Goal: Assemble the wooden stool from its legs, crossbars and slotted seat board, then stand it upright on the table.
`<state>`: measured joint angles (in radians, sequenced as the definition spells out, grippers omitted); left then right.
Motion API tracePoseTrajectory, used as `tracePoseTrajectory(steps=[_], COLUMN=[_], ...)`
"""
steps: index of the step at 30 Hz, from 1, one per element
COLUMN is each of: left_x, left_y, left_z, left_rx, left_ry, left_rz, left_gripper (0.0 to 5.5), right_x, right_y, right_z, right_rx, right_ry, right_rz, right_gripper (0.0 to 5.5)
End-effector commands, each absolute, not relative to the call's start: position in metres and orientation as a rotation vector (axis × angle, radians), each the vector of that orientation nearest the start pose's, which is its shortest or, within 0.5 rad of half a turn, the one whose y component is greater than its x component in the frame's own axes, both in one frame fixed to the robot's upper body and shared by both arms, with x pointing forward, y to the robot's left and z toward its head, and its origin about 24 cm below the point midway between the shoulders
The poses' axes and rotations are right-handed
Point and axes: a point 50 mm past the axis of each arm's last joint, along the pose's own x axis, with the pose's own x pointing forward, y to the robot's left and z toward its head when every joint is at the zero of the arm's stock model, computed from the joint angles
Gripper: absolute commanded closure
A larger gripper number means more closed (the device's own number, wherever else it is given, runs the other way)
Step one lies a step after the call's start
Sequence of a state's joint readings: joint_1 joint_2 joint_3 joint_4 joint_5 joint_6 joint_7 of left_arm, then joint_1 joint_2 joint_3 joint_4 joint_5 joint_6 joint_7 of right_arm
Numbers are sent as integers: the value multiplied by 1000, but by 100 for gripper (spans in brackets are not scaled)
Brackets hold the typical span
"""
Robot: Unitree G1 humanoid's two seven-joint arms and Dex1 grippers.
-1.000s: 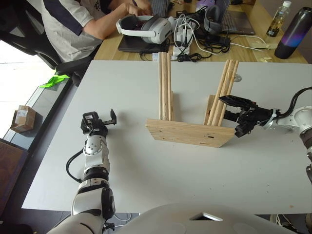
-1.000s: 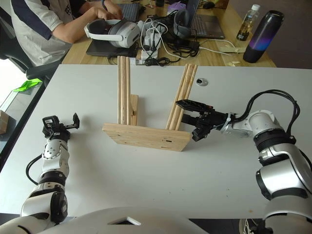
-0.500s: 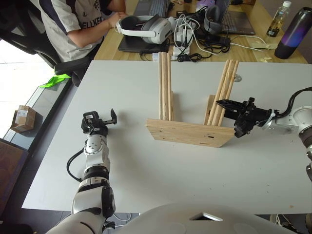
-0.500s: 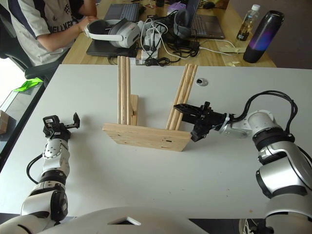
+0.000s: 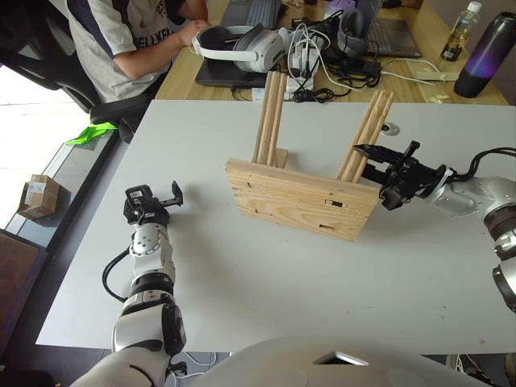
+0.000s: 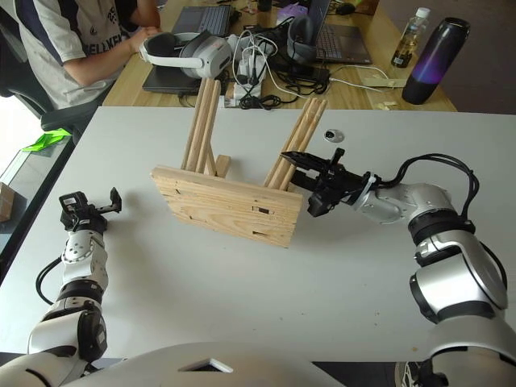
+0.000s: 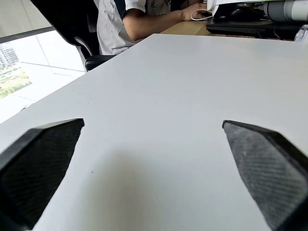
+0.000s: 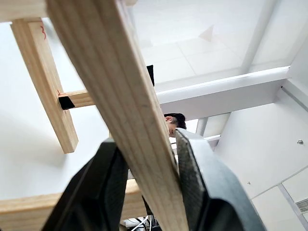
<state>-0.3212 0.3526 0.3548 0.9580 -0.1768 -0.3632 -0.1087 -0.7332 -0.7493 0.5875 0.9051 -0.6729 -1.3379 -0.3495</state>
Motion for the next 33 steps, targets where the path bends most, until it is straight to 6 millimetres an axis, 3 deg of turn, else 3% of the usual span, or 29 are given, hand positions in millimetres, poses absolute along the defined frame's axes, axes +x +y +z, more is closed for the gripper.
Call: tracePoseTrajectory(steps=[1, 5, 12, 18, 22, 23, 25, 30, 33], left_x=[269, 269, 268, 268, 267, 268, 269, 268, 270], left_y=[312, 313, 310, 309, 306, 304, 303, 298, 296], left_z=[-8, -7, -9, -10, -12, -12, -12, -13, -12], left_rx=[16, 20, 17, 12, 7, 6, 5, 5, 9], left_ry=[173, 171, 172, 170, 168, 166, 163, 163, 159], left_rz=[368, 368, 370, 370, 367, 364, 359, 336, 325], left_gripper=[10, 10, 10, 10, 10, 10, 10, 10, 10], right_x=[293, 299, 312, 298, 295, 296, 302, 308, 303], right_y=[-182, -189, -200, -202, -202, -204, -205, -196, -197], right_z=[96, 89, 97, 67, 64, 68, 83, 156, 169], right_rx=[-883, -590, -225, -222, -263, -269, -248, -256, -209], right_ry=[-733, -420, -185, 106, 168, 132, 4, -397, -387], right_rz=[832, 789, 741, 788, 788, 769, 703, 535, 521], right_gripper=[412, 412, 413, 448, 448, 448, 389, 296, 296])
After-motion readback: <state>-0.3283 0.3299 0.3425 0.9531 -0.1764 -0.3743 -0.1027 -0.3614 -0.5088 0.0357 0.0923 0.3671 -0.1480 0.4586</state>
